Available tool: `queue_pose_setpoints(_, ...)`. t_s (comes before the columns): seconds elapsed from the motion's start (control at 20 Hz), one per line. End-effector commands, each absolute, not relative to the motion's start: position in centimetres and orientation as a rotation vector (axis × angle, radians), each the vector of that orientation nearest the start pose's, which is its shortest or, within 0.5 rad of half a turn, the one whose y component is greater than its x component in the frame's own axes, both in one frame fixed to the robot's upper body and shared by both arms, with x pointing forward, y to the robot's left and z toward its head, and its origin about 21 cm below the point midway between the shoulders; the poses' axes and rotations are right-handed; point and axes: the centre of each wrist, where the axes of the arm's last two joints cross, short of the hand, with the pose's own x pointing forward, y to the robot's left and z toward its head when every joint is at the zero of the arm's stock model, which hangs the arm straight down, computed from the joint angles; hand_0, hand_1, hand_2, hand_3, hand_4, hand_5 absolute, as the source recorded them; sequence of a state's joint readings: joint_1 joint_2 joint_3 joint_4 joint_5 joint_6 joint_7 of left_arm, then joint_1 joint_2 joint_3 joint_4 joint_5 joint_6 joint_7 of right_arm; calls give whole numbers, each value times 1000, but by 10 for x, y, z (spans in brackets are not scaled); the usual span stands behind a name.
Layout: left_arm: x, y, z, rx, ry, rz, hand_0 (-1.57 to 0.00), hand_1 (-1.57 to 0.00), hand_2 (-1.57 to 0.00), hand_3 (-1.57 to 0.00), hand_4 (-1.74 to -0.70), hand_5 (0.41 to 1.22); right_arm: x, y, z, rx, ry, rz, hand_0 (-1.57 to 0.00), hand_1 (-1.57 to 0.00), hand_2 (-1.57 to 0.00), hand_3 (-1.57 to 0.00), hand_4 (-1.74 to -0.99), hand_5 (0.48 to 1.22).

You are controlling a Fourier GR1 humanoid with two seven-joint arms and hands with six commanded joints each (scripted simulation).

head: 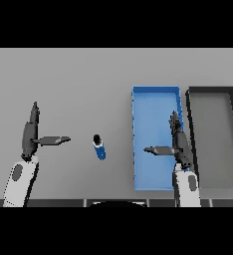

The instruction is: Pick up the blue pipe and place it into the blue bin.

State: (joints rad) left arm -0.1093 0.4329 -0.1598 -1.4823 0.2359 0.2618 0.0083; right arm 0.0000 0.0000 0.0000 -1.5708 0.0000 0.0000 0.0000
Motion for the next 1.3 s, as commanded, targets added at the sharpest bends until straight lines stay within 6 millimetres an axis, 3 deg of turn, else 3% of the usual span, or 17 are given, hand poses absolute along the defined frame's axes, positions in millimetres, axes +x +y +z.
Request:
queue_pose_setpoints(0.0,273,291,27,250,-1555,-86,1,1,1,1,-1186,605,248,-228,-3,-1,-1571,-1,1,1,1,1,-1254,598)
queue_pose_setpoints(0.25,275,292,28,251,-1553,-79,1,1,1,1,-1186,605,248,-232,-1,-2,-1574,-4,1,1,1,1,-1254,598)
queue_pose_setpoints(0.35,263,319,28,138,-1547,-291,1,1,1,1,-1188,606,228,-247,-1,-83,-1615,210,1,1,1,1,-1255,597)
queue_pose_setpoints(0.5,262,327,24,67,-1526,-392,1,1,1,1,-1188,603,221,-248,7,-128,-1608,322,1,1,1,1,-1244,596)
queue_pose_setpoints(0.7,256,332,29,14,-1547,-499,1,1,1,1,-1162,605,219,-247,8,-120,-1587,337,1,1,1,1,-1226,593)
queue_pose_setpoints(1.1,234,291,31,-213,-1423,-742,1,1,1,1,-1196,523,223,-243,7,-78,-1627,352,1,1,1,1,-1266,633)
queue_pose_setpoints(1.25,233,263,26,-278,-1387,-803,1,1,1,1,-1205,502,223,-240,9,-82,-1621,359,1,1,1,1,-1283,642)
